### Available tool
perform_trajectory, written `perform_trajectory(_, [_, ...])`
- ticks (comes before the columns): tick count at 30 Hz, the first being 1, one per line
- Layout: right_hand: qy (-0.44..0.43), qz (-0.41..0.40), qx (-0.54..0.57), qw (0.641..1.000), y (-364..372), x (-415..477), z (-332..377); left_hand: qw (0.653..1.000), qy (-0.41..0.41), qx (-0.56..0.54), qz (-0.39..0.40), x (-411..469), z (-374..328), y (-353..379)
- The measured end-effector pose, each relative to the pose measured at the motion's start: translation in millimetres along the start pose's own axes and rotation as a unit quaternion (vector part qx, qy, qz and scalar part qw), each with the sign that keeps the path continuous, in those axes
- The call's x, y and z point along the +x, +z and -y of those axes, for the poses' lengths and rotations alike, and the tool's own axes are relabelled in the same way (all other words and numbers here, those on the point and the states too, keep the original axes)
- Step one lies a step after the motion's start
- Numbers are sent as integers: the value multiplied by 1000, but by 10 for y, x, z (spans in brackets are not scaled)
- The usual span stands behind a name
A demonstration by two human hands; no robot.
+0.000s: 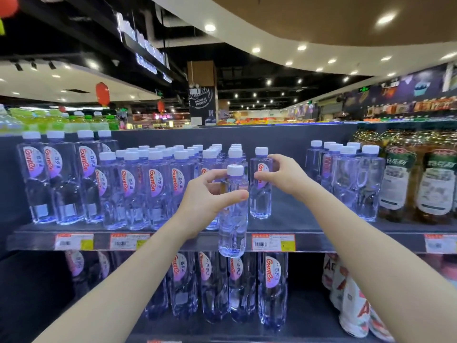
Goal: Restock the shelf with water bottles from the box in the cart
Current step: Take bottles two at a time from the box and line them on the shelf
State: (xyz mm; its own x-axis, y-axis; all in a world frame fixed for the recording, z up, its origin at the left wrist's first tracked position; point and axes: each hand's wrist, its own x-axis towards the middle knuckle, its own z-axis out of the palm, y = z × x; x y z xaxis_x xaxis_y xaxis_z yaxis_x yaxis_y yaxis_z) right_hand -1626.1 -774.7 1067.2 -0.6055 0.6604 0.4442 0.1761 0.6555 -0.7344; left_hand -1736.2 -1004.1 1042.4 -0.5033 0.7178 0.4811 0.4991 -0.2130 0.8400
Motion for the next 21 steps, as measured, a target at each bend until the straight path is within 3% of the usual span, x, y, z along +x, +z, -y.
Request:
perform_trajectory(10, [30, -42, 30, 998, 231, 363, -203, 1000, 2, -29, 11, 21, -16, -10])
perform_trajectory(21, [31, -36, 26, 999, 372, 675, -230, 1000, 10, -16, 9, -18, 28, -41])
